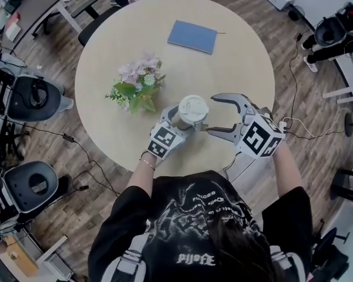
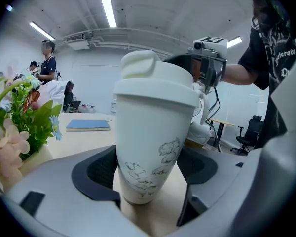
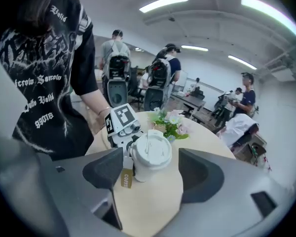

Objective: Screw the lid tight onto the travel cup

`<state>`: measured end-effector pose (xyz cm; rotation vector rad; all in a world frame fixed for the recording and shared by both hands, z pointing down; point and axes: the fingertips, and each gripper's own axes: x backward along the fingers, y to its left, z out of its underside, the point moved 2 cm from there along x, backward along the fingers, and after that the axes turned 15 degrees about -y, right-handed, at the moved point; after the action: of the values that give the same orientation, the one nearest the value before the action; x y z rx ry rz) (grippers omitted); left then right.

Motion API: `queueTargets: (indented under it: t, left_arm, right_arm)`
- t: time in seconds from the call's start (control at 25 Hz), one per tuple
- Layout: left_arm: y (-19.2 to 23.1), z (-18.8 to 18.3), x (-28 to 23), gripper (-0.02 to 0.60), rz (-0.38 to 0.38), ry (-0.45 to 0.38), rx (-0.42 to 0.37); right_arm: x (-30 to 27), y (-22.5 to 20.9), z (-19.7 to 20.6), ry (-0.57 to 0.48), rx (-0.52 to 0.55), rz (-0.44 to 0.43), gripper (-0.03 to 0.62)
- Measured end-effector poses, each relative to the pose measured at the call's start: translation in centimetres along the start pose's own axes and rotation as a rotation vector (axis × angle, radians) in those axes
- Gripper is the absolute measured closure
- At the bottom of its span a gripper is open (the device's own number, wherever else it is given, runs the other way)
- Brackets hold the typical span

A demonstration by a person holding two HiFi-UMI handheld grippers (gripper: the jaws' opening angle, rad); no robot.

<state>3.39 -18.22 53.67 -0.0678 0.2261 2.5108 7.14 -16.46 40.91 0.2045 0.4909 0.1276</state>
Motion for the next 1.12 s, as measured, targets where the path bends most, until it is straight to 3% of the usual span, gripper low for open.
queueTargets:
  t: [0.48, 0.88, 1.0, 1.12]
  left_arm:
    - [0.0, -0.2, 0.1, 0.195, 0.060, 0.057, -0.006]
    - [-0.2, -0.2, 0.1, 0.195, 0.087, 0.069, -0.005]
    - [0.0, -0.2, 0.1, 0.195, 0.094, 0.076, -0.009]
    - [0.0, -0.1, 0.1, 0.195, 0.100, 0.074, -0.007]
  right_arm:
    - [-4.4, -0.1, -0.1, 0.335, 0.479, -0.569, 0.192]
    - [-5.9, 0.3, 0.8, 0.458, 0.721, -0.882, 0.158]
    - [-6.0, 0.3, 1.2, 0.488, 0.759, -0.913, 0.183]
    - [-6.2, 0.3, 1.1, 0.482, 0.722, -0.895, 0.184]
